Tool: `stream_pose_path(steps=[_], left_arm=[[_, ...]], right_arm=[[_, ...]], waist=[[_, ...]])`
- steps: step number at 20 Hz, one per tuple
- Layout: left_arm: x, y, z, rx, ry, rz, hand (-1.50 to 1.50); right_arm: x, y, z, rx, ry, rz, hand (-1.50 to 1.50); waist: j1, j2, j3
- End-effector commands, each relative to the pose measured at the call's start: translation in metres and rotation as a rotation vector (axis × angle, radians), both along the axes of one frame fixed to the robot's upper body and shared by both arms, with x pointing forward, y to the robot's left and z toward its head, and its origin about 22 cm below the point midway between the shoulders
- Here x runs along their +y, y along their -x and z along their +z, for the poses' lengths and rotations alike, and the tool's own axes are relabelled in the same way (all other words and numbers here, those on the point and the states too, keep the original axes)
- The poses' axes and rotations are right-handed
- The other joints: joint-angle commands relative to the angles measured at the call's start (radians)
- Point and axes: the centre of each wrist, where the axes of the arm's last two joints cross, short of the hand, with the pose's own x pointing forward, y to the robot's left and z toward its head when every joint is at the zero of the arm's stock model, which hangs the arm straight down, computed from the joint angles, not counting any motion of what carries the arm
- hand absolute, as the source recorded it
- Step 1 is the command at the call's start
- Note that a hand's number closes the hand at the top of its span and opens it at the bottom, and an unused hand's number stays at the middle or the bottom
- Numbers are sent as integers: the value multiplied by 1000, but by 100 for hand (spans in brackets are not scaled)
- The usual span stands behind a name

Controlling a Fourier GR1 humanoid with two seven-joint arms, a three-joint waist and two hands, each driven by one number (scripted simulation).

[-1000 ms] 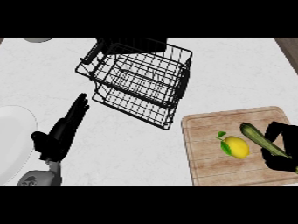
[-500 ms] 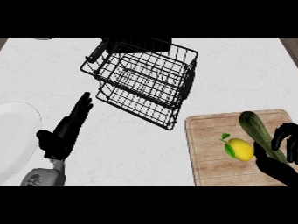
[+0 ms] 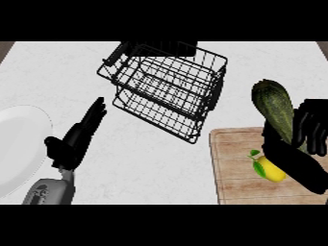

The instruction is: Pick the squash from the cutting board and place it in the tiered basket

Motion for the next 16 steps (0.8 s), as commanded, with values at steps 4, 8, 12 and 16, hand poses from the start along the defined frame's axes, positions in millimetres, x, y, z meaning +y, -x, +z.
stream_pose_path(steps=[4,8,12,16], left_arm=[[-7,5,5,-13,-12,-11,0],[-6,3,0,-8,-7,-18,0],[-11,4,-5,-28,-22,-10,0],[-15,-5,4,-10,-13,-18,0]], right_arm=[[49,-41,67,25,-27,-36,150],[68,-91,83,50,-68,-19,150],[94,-125,93,80,-58,1,150],[121,-154,78,142,-46,18,150]], waist=[[12,0,0],[21,6,1],[23,7,1],[27,8,1]])
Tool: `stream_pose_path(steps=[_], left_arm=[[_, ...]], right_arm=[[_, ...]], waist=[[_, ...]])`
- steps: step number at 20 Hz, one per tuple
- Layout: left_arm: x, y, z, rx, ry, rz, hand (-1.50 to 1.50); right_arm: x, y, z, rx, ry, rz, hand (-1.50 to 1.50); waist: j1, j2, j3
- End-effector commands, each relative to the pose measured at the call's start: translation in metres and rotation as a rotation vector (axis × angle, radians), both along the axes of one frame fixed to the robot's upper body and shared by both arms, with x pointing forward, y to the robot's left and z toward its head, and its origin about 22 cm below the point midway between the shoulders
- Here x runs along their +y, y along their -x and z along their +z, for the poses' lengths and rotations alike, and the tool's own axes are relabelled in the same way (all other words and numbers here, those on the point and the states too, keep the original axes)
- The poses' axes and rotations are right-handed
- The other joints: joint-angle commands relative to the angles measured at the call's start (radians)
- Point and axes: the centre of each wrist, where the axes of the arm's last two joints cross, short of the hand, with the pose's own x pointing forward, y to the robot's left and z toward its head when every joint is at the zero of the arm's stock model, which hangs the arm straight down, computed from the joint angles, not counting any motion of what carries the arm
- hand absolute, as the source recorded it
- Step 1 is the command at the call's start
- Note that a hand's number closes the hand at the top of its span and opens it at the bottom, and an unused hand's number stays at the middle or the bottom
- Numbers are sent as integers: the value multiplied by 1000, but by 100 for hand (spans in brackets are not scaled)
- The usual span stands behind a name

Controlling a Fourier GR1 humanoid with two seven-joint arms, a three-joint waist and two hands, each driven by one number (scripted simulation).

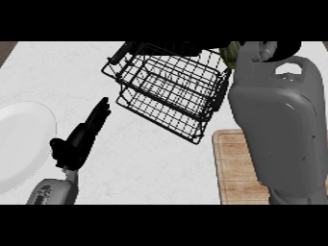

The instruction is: Pick the squash from the cutting board and place it in the tiered basket

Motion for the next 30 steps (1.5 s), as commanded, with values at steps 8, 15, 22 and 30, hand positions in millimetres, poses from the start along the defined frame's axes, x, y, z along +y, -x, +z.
stream_pose_path(steps=[8,15,22,30], left_arm=[[-15,-8,-2,-10,-3,-1,0],[-7,1,-5,2,-5,-17,0],[-11,-9,-5,-5,17,-23,0],[12,-10,4,15,0,16,0]], right_arm=[[59,-66,-21,113,-49,-15,150],[66,-88,-36,125,-187,21,150],[56,-97,-51,320,-491,-51,150],[68,-89,-34,209,-652,-70,-150]], waist=[[3,3,0],[15,4,1],[19,5,0],[-12,-3,1]])
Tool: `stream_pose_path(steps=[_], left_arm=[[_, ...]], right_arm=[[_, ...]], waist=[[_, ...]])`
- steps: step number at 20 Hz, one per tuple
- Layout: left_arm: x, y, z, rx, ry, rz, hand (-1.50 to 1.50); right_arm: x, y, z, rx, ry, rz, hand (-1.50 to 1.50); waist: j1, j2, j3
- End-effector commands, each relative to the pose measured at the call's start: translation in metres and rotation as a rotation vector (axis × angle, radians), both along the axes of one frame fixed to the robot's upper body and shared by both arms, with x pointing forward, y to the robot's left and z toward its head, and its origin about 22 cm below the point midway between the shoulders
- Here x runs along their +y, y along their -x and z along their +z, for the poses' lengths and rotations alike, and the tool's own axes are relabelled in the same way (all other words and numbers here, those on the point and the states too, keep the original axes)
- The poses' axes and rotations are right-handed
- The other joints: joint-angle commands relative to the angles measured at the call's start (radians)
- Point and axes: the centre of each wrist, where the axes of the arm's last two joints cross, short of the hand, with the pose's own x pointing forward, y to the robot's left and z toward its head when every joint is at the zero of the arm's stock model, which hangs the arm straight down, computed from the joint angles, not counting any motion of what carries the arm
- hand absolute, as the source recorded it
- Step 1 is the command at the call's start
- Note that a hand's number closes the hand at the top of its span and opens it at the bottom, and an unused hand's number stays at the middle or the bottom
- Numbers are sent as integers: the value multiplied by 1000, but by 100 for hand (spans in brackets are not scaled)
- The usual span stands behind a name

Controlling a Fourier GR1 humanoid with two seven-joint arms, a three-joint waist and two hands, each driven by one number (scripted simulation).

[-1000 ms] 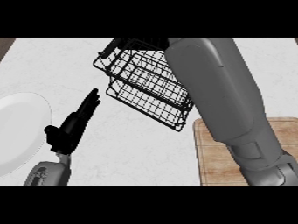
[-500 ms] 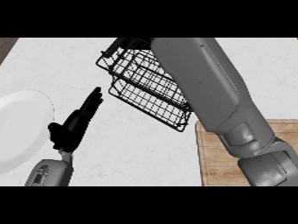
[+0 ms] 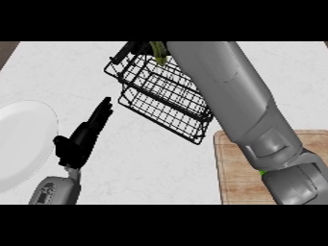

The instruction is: Pick the squash from the cutting board and place it in the tiered basket

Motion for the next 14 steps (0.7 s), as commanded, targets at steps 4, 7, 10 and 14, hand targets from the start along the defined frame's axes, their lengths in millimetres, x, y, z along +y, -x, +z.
stream_pose_path(steps=[4,7,10,14], left_arm=[[26,9,2,4,-7,43,0],[36,3,3,7,5,75,0],[16,-1,6,7,-5,88,0],[41,21,-4,31,-1,81,0]], right_arm=[[-11,-1,-2,-154,8,-223,-150],[-44,-11,-1,-245,81,-381,-150],[-65,-12,24,-333,78,-505,-150],[-113,0,26,-426,11,-582,-150]], waist=[[-39,-12,1],[-69,-18,0],[-79,-20,0],[-95,-31,3]])
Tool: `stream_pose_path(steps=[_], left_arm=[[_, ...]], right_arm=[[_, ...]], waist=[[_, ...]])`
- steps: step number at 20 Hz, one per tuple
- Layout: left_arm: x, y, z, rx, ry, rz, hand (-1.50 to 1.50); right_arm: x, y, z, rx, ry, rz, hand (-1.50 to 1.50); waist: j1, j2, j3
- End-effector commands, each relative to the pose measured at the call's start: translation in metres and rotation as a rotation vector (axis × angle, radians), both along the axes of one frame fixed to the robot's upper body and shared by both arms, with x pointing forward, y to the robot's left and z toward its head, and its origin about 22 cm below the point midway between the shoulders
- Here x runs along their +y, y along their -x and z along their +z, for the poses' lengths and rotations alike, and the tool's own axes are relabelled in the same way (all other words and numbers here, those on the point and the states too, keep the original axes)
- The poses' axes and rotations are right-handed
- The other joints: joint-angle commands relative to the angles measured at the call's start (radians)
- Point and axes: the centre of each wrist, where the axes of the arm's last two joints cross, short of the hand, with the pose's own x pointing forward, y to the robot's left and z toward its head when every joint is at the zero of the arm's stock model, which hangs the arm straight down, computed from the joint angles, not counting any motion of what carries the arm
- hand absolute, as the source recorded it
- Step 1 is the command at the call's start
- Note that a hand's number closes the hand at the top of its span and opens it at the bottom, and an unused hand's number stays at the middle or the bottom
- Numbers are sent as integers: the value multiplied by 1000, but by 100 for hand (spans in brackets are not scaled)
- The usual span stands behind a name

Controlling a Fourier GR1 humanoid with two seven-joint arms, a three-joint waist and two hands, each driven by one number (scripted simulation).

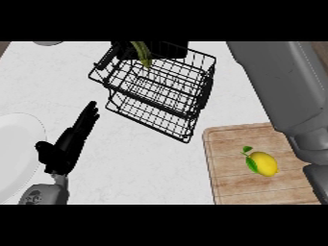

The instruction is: Pick the squash from the cutting board and place it in the tiered basket

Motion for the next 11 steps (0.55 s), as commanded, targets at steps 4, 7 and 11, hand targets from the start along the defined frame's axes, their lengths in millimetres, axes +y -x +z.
stream_pose_path(steps=[4,7,11], left_arm=[[7,14,-5,12,6,41,0],[12,17,-10,15,1,75,0],[18,17,-7,15,-1,67,0]], right_arm=[[-76,35,0,-155,-122,-119,-150],[-113,63,12,-183,-124,-109,-150],[-149,108,-14,-154,-65,-79,-150]], waist=[[-45,-13,3],[-73,-20,3],[-67,-11,2]])
